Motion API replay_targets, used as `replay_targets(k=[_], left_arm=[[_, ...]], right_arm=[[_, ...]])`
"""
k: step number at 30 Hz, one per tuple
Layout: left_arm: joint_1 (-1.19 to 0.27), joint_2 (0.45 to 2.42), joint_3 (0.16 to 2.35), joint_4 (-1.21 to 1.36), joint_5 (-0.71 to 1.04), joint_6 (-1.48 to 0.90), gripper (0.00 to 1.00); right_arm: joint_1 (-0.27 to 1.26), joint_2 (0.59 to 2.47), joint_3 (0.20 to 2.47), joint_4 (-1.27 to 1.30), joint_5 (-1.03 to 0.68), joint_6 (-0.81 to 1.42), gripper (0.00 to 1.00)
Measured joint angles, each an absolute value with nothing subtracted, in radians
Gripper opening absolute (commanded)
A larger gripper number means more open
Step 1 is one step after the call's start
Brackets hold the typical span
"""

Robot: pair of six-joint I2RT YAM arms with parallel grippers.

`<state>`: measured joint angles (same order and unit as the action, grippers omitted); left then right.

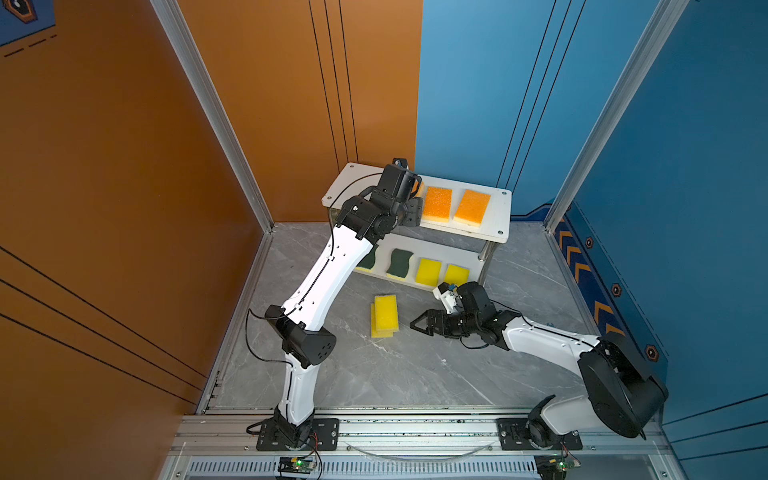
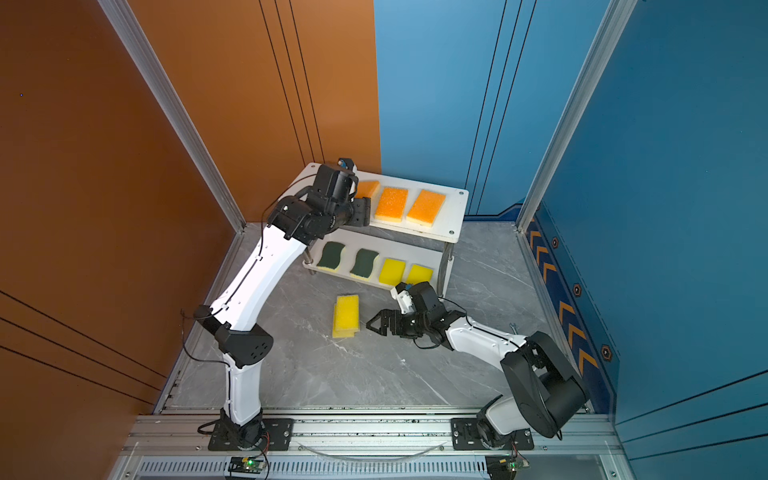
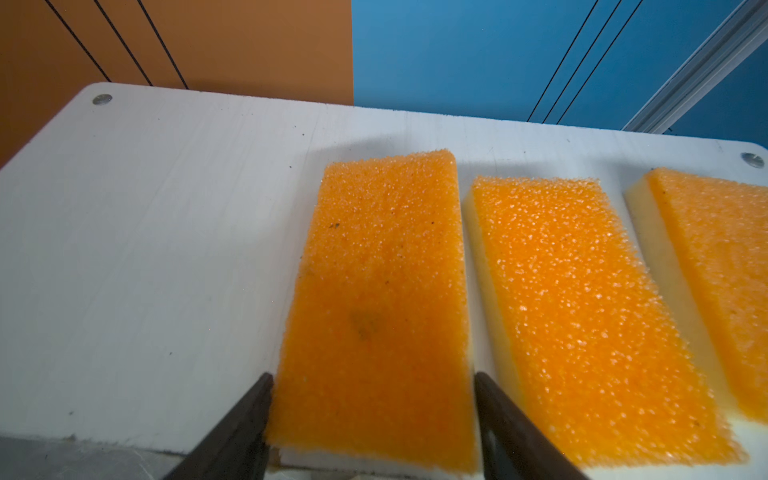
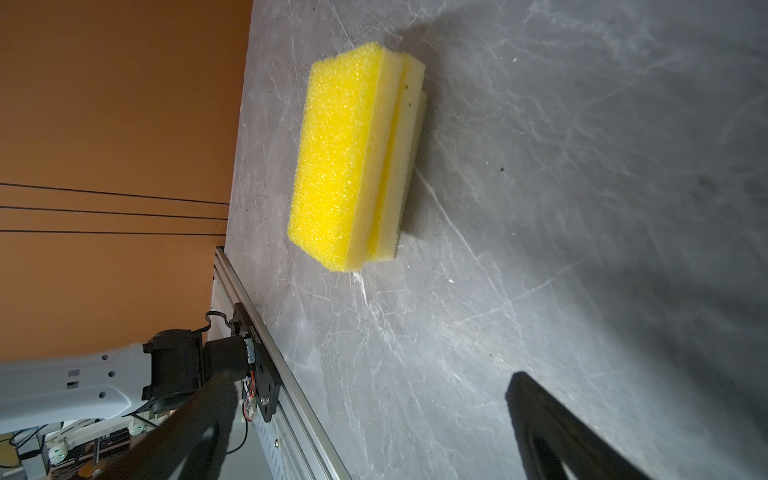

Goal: Place and organize the cleaning sponges onto the shelf
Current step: 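Open the left gripper to release the orange sponge on the shelf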

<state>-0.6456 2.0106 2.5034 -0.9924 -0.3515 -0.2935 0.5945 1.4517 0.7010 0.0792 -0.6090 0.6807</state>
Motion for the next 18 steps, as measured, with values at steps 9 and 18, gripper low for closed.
replay_targets(k=[9, 18], left_arm=[[-0.673, 2.011, 2.503, -0.992, -0.393, -0.276, 0.75], [-0.675, 2.011, 2.501, -0.992, -0.401, -0.276, 0.85]], right_arm=[[0.595, 1.452, 0.696, 0.083, -0.609, 0.681, 1.0], [0.595, 1.453, 0.696, 0.083, -0.609, 0.681, 1.0]])
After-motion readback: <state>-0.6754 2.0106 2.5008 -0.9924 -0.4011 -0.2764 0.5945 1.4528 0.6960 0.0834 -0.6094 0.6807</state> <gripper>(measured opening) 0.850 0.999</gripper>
